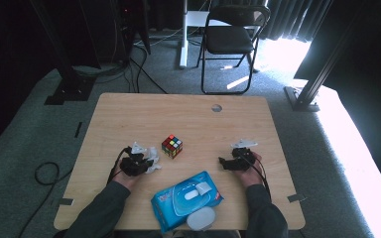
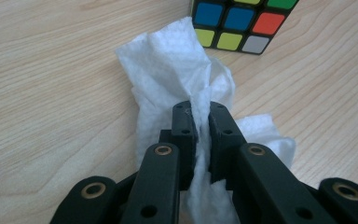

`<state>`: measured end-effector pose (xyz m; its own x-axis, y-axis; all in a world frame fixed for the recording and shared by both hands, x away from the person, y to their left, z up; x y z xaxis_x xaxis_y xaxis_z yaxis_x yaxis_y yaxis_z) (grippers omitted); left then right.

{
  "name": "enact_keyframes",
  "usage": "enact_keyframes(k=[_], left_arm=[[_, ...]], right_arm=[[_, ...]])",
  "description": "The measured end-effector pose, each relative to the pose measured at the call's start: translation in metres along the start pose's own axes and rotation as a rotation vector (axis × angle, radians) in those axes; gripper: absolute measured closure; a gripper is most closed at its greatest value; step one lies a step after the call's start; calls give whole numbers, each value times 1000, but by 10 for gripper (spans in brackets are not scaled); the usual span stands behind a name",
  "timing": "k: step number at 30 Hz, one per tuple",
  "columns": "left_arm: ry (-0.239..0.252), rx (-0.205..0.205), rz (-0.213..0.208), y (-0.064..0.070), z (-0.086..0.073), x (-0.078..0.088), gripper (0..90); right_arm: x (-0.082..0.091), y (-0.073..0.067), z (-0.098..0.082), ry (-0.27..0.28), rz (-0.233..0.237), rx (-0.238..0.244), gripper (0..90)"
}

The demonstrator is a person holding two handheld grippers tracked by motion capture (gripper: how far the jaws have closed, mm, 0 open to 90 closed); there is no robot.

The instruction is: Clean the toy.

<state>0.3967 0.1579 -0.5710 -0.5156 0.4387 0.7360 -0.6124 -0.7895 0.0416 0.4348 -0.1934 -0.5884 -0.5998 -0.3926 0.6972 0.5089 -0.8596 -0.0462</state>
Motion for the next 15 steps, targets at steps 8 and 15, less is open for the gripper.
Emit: enact_keyframes(k=[8, 15], left_arm=[[11, 2, -15, 1, 2, 1, 832], [18, 13, -27, 0, 3, 2, 832]], right_arm=[[0, -8, 6, 26, 39, -21, 316], [-3, -21, 12, 18, 80, 26, 313]])
Point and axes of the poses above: each handheld gripper's, and its own axes: x roughly backward along the jaws, z roughly out of its top, y roughly to its right, the point moved 6 cm from there along -x, roughly forward along the jaws, and after that the axes turned 3 degrees about -x, right-handed, at the moved point
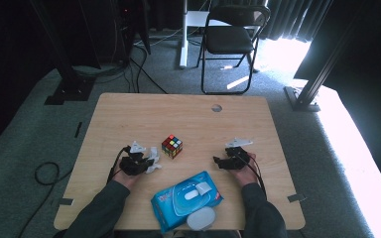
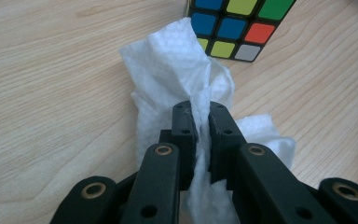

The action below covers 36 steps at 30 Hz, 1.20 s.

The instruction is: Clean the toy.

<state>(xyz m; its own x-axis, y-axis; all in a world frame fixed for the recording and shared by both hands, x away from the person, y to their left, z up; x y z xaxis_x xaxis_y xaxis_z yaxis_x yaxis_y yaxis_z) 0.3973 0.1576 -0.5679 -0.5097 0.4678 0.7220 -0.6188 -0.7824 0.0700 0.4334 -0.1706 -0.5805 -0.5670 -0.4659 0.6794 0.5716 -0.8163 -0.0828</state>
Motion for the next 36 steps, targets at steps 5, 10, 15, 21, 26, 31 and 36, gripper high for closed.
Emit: enact_keyframes(k=[5, 10, 15, 21, 26, 31, 36], left_arm=[[0, 4, 1, -2, 0, 0, 832], [7, 9, -4, -2, 1, 1, 832], [11, 12, -3, -3, 1, 3, 831], [16, 21, -3, -5, 1, 4, 831], [21, 30, -4, -8, 2, 5, 831], [24, 39, -17, -7, 2, 5, 830], [22, 35, -16, -8, 2, 6, 830]], right_arm=[[-3, -11, 9, 5, 27, 27, 322], [-9, -23, 16, -4, 52, 59, 328], [-12, -38, 30, 8, 83, 102, 356], [-17, -53, 47, 10, 118, 144, 355], [-22, -64, 57, -4, 150, 168, 287], [-26, -75, 69, -10, 181, 179, 206], [-31, -87, 82, 10, 210, 194, 178]])
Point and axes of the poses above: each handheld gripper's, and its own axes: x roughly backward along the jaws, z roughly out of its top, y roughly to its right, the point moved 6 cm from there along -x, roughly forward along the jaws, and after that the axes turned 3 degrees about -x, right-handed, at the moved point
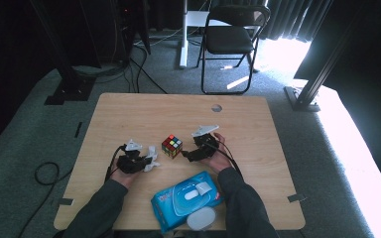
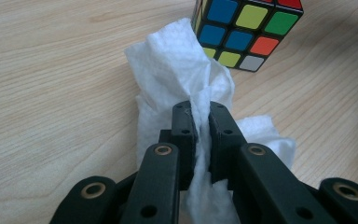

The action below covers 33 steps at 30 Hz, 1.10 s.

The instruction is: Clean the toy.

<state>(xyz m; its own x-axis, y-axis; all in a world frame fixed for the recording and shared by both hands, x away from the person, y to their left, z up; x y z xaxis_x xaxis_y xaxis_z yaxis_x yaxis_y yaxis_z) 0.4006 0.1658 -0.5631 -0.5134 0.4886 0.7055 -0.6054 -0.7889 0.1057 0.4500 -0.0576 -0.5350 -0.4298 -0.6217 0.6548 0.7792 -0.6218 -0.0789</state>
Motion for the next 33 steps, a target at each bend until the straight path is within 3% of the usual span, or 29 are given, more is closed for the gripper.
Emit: enact_keyframes(k=[5, 8, 13, 18, 25, 28, 33], left_arm=[[2, 5, -7, 0, 0, 0, 830], [4, 12, -10, 0, 0, 0, 830], [3, 11, -10, -2, 0, 0, 830], [8, 16, -12, -2, 0, 1, 830], [13, 20, -10, -4, 1, 2, 830], [13, 18, -10, -4, 1, 3, 830], [15, 18, -10, -3, 1, 3, 830]], right_arm=[[-10, -10, 11, 5, 25, 9, 155], [-19, -13, 14, -28, 23, 24, 141], [-31, -18, 21, -29, 55, 24, 134], [-45, -21, 21, -51, 55, 35, 135], [-60, -19, 15, -85, 27, 36, 177], [-61, -15, 14, -79, 39, 11, 231], [-62, -15, 13, -74, 65, 10, 305]])
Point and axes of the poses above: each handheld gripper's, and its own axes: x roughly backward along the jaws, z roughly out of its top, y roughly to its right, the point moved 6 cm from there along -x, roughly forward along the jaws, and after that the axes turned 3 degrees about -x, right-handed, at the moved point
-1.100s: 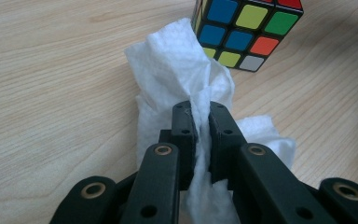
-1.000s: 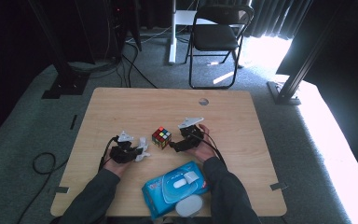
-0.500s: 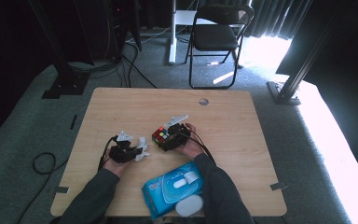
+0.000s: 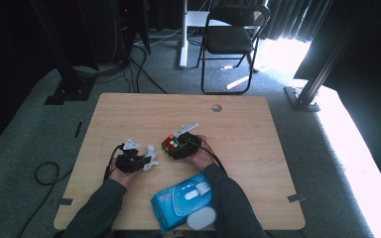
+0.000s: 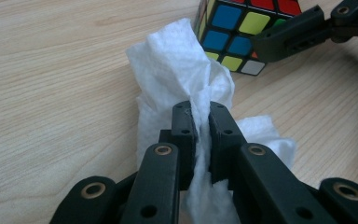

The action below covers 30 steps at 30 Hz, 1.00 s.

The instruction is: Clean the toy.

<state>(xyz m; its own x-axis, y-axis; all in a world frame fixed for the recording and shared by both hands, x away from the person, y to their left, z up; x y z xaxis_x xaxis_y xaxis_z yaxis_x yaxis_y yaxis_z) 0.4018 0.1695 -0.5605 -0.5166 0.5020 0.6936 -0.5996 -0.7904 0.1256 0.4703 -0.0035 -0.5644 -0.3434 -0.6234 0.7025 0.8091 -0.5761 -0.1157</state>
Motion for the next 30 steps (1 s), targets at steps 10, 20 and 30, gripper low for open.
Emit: enact_keyframes(k=[10, 20, 30], left_arm=[[16, 4, -8, 0, 4, 4, 832], [72, 1, -9, -6, 19, 15, 835], [101, -11, -5, -9, 38, 16, 837]], right_arm=[[4, -1, -2, 19, -21, 42, 341], [7, -5, 0, 26, 0, 57, 341], [9, -11, 2, 27, 11, 85, 341]])
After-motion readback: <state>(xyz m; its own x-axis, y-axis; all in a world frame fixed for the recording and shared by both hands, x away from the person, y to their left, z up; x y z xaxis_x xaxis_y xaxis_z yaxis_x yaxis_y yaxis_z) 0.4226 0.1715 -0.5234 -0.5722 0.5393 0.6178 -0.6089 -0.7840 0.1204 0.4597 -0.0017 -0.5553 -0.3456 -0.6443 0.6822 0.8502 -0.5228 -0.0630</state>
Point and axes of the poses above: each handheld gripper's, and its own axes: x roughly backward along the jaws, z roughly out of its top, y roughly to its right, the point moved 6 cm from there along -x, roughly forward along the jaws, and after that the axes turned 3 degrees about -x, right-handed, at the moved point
